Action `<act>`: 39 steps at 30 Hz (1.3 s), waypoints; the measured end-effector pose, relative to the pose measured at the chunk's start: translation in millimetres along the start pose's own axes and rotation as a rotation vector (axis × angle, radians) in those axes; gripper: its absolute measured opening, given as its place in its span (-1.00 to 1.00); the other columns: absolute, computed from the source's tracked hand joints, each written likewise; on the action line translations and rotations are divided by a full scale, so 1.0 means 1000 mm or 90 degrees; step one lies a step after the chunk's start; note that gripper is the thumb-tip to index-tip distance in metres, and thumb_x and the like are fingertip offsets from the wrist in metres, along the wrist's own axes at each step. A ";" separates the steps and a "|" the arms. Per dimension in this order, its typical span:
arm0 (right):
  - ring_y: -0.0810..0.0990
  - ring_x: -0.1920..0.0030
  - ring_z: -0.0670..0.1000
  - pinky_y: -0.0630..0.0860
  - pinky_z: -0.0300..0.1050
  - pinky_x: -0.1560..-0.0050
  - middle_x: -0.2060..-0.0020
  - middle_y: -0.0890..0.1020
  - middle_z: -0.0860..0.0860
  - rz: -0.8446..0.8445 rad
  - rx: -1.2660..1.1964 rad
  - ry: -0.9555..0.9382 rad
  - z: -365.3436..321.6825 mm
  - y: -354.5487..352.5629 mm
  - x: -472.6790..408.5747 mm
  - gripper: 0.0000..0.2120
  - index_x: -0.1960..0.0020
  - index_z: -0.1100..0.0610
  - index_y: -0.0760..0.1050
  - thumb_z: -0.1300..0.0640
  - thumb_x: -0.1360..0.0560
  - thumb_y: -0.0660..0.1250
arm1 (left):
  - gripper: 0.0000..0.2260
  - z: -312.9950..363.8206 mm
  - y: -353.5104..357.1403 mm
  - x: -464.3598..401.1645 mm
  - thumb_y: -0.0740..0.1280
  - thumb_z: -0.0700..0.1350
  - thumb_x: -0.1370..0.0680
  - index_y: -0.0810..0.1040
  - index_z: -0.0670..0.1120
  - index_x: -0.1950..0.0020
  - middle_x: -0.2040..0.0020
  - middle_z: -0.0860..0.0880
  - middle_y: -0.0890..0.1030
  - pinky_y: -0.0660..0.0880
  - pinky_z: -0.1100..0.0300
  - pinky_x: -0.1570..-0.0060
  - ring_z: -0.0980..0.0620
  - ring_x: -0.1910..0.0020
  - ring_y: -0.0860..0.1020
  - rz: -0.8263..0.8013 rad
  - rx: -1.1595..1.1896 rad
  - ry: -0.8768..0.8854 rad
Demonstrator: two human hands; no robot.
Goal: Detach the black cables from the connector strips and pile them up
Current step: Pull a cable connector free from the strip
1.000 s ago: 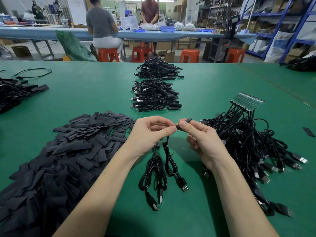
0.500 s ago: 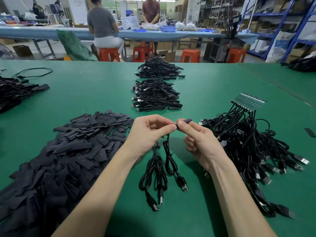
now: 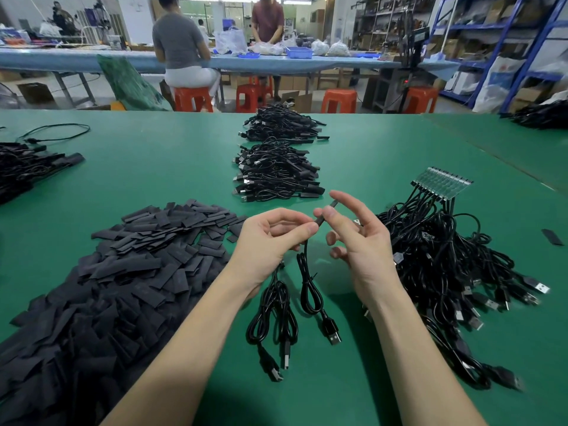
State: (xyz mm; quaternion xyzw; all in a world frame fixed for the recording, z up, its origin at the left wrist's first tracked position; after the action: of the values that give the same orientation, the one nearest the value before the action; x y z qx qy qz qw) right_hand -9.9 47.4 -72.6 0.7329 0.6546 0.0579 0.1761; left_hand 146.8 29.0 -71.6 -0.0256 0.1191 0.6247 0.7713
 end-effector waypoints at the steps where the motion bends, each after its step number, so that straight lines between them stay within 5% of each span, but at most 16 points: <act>1: 0.47 0.36 -0.08 0.42 -0.29 0.41 0.04 0.75 0.09 0.002 0.002 -0.011 -0.001 0.001 0.000 -0.74 -0.12 -0.11 0.68 0.04 -0.44 0.53 | -0.90 0.000 0.000 0.000 0.56 -0.18 -0.43 0.73 0.02 0.16 0.10 -0.04 0.74 0.51 0.35 0.24 0.16 0.19 0.65 -0.001 0.001 -0.003; 10: 0.36 0.46 -0.09 0.34 -0.32 0.44 0.07 0.76 0.06 0.052 -0.014 0.016 0.000 -0.001 0.000 -0.84 0.02 -0.11 0.74 0.07 -0.42 0.54 | -0.91 -0.001 0.000 0.001 0.54 -0.27 -0.44 0.70 -0.10 0.13 0.24 0.01 0.71 0.50 0.36 0.25 0.18 0.29 0.60 -0.006 0.000 -0.023; 16: 0.32 0.48 -0.07 0.33 -0.31 0.43 0.06 0.76 0.08 0.046 -0.021 -0.007 0.002 0.000 -0.001 -0.70 -0.06 -0.15 0.71 -0.03 -0.33 0.55 | -0.87 -0.001 0.000 0.001 0.54 -0.27 -0.43 0.72 -0.04 0.14 0.19 0.00 0.72 0.51 0.36 0.21 0.17 0.21 0.63 -0.014 -0.003 -0.012; 27: 0.31 0.55 -0.08 0.33 -0.33 0.46 0.05 0.76 0.06 0.088 -0.029 -0.003 0.007 -0.004 -0.005 -0.88 0.02 -0.03 0.74 0.10 -0.44 0.54 | -0.88 -0.004 0.002 -0.001 0.53 -0.28 -0.45 0.71 -0.07 0.13 0.21 -0.02 0.71 0.51 0.35 0.24 0.14 0.23 0.61 0.013 -0.020 0.004; 36: 0.32 0.56 -0.08 0.36 -0.29 0.51 0.22 0.74 0.05 0.116 -0.005 -0.097 0.007 0.000 -0.005 -0.78 -0.06 -0.01 0.73 0.20 -0.45 0.56 | -0.90 -0.011 0.005 0.000 0.52 -0.25 -0.47 0.68 -0.08 0.08 0.21 0.03 0.70 0.50 0.37 0.24 0.18 0.21 0.62 0.026 -0.040 0.000; 39: 0.32 0.57 -0.07 0.36 -0.28 0.51 0.16 0.75 0.06 0.143 -0.002 -0.094 0.009 -0.001 -0.005 -0.81 -0.04 0.03 0.74 0.19 -0.44 0.57 | -0.90 -0.016 0.007 0.003 0.51 -0.21 -0.49 0.67 -0.05 0.05 0.21 -0.10 0.70 0.49 0.39 0.22 0.19 0.22 0.62 0.013 -0.060 -0.027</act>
State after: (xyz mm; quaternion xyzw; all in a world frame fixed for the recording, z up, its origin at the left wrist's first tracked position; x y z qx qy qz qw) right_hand -8.4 40.8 -80.5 0.8037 0.5534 0.0240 0.2172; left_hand 138.0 30.2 -86.9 -0.0475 0.0730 0.6379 0.7652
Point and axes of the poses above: each hand's wrist, its own x-axis away from the middle knuckle, its own y-axis out of the palm, z = x × y, the point moved 1 cm from there along -x, towards the middle knuckle
